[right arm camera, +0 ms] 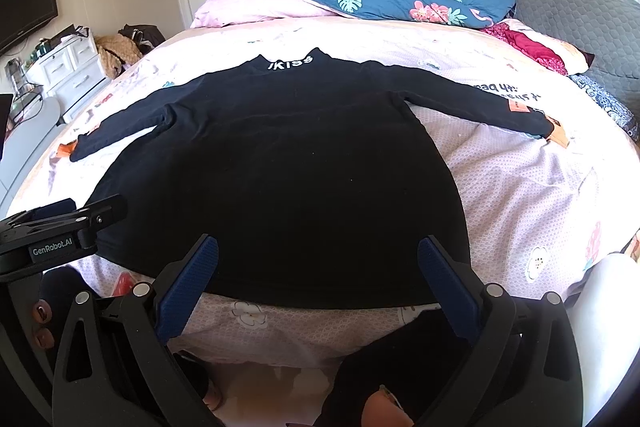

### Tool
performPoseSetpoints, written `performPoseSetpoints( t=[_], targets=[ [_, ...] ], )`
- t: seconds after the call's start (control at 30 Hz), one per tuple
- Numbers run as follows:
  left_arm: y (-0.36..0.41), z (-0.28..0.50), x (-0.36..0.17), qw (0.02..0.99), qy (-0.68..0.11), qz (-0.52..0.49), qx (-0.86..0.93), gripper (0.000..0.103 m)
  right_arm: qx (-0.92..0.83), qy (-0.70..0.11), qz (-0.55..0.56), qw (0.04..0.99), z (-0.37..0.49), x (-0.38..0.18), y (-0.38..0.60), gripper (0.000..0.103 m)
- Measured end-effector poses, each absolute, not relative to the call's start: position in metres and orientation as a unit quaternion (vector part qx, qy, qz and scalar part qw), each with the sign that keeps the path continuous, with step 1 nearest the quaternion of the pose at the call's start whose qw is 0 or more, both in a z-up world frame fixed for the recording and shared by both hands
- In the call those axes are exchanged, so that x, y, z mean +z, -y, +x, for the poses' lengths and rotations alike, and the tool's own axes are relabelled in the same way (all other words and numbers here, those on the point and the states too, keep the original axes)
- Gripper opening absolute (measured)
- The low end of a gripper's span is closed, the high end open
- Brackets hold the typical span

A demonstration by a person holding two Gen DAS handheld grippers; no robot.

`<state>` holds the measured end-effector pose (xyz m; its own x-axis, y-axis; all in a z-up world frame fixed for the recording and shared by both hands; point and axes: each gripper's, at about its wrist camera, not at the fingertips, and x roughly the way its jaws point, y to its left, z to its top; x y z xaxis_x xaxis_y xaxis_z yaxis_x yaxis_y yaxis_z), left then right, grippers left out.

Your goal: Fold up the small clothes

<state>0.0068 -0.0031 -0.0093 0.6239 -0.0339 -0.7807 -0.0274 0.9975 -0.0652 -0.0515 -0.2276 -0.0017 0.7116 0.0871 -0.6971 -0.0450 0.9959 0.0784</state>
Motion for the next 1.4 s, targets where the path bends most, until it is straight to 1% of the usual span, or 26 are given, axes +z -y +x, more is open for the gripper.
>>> performPoseSetpoints(
  t=[0.33, 0.6, 0.97, 1.4],
  targets=[
    [0.004, 0.019, -0.016, 0.895, -0.444, -0.037, -0.002, 0.095, 0.036, -0.388, 0.028, 0.921, -0.040, -0.004, 0.228, 0.099],
    [0.007, 0.047, -0.008, 0.896, -0.442, -0.044, -0.007, 0.095, 0.035, -0.392, 0.040, 0.918, -0.013, 0.003, 0.236, 0.099],
    [0.019, 0.103, 0.005, 0.892, -0.448, -0.046, -0.018, 0.095, 0.027, -0.402, 0.068, 0.913, 0.053, 0.021, 0.249, 0.099],
    [0.017, 0.177, 0.015, 0.890, -0.452, -0.048, -0.014, 0.095, 0.002, -0.383, 0.091, 0.919, 0.132, 0.042, 0.254, 0.099]
  ],
)
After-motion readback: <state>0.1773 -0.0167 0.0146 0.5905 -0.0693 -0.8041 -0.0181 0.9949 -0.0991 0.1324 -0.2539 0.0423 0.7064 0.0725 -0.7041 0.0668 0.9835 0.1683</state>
